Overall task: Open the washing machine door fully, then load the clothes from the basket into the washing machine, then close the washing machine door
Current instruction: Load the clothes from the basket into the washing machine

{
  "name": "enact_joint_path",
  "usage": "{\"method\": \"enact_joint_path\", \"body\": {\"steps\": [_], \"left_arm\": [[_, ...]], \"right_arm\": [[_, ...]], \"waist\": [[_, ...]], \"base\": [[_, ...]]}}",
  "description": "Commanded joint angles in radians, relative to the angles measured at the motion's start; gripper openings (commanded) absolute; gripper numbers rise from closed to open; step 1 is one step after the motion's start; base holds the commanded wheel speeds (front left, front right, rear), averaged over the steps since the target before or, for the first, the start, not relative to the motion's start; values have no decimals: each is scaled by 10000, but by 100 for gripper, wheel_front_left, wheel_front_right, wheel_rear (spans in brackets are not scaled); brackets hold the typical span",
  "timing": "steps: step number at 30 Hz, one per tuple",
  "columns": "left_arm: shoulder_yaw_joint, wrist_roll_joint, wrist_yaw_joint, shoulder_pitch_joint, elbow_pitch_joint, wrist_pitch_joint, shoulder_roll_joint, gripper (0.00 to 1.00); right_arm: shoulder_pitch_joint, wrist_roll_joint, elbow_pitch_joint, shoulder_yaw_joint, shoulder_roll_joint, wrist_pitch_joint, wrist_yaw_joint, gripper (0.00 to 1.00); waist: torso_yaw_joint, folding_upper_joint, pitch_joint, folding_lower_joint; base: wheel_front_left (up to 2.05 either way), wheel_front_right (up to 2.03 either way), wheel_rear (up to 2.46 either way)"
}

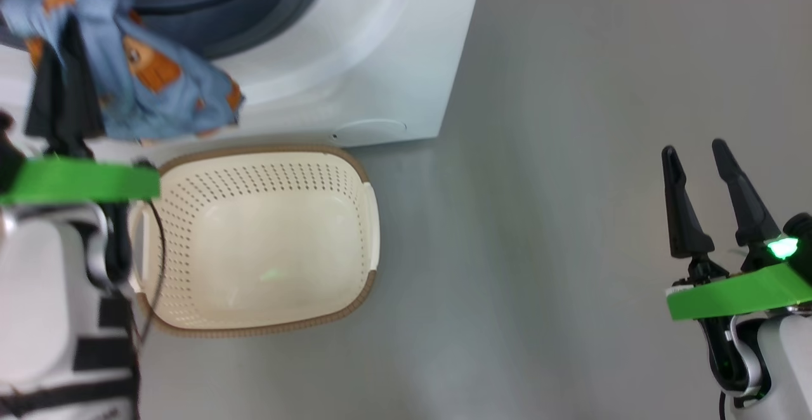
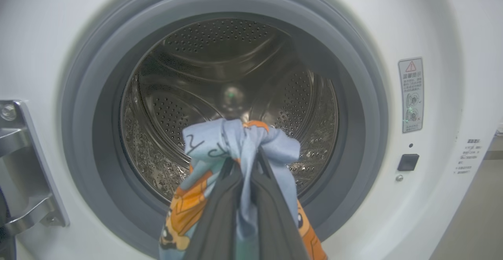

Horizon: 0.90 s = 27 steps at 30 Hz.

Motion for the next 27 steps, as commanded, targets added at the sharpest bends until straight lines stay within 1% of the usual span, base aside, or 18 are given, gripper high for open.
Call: {"method": "enact_joint_path", "body": {"steps": [1,8,16,21,27], "left_arm": [[318,91,95,-325,-82,3,446,0],[364,275,348,-2418,2142,-14,1058,0],[176,416,470,-4676,4743,-69,1403,0],[11,523,473,-5802,6095,-88,1656,0],[-179,646,506,-6818,7320,-101,1980,0]], "right_arm": [[-142,73,-259,164,-110,-78,73,100],[-544,112,-313,271,-28,-78,73,100],[-902,171,-360,398,100,-78,73,100],[-1071,215,-381,512,207,-78,73,100],[-1107,246,-377,628,300,-78,73,100]], "waist": [[-217,0,405,-2],[-604,0,1085,-2],[-988,0,1780,-2],[-1257,0,2101,-2],[-1528,0,2362,-2]], "base": [[0,0,0],[0,0,0],[0,0,0],[0,0,0],[0,0,0]]}}
